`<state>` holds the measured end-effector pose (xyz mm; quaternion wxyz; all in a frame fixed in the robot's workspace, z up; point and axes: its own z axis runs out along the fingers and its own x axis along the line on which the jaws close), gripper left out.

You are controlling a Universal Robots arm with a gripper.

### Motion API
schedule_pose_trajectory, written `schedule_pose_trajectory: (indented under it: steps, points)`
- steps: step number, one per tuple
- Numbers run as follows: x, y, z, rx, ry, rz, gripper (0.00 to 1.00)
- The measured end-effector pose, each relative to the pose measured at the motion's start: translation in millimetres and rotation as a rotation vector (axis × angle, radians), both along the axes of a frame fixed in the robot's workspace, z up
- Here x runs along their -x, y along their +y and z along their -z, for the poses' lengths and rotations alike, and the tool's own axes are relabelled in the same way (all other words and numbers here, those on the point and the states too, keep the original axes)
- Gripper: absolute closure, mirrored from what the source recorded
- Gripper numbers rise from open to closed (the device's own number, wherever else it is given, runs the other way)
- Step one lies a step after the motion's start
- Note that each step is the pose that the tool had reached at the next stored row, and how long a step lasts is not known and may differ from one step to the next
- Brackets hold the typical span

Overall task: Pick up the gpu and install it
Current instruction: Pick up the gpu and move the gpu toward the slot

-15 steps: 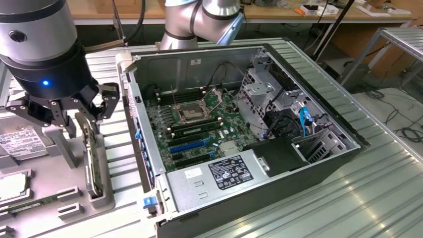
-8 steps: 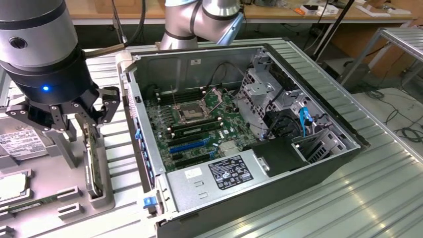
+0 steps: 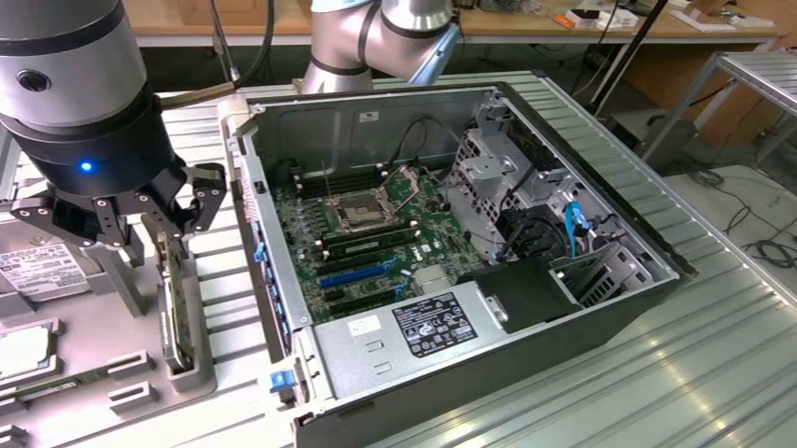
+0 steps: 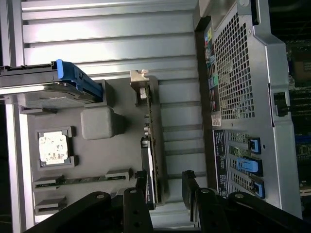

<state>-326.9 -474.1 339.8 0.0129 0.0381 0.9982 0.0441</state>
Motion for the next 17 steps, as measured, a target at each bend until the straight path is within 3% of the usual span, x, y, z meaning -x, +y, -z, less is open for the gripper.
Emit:
schedule_pose_trajectory:
  steps: [6,17]
  points:
    - [0.1,-0.1,1.9,-0.0002,-0.0002,0.000,0.58]
    - [4.1,-4.1,27.4,0.0000,0.0000,0.000,0.58]
